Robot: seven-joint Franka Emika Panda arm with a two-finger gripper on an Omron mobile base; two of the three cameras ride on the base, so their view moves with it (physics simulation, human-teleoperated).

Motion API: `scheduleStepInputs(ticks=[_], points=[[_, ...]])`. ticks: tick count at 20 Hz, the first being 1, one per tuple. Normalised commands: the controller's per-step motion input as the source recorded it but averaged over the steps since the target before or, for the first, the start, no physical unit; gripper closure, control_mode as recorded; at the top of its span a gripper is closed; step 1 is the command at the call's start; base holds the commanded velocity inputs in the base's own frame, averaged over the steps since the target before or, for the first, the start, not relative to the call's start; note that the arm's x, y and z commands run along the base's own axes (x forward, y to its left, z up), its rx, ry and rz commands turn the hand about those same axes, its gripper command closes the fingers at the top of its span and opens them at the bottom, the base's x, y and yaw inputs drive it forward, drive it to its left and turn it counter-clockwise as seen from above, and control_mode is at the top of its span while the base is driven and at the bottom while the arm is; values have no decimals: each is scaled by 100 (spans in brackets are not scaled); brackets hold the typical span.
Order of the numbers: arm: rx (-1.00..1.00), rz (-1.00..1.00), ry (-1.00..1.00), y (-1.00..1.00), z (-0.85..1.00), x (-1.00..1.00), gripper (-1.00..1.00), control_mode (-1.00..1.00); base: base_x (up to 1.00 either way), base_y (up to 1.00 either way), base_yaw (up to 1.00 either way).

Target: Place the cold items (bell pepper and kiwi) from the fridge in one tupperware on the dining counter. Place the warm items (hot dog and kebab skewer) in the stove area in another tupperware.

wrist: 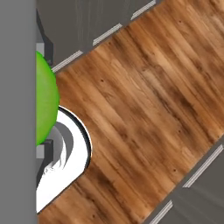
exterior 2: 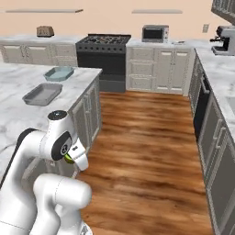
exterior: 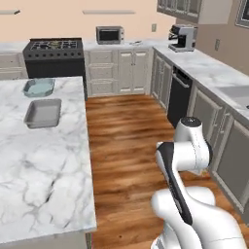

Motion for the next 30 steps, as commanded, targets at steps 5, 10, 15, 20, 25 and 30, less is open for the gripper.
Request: scheduleStepInputs(ticks=[5,10,15,20,25,30], points=[[0,0,0,0,0,0,100,100,100,-95,17],[0,0,0,0,0,0,100,100,100,-32,46],[0,0,0,0,0,0,100,100,100,-16,62],[0,0,0,0,0,0,100,100,83,-25,70],[0,0,0,0,0,0,100,100,51,-20,77],[0,0,0,0,0,0,100,100,46,-20,78]])
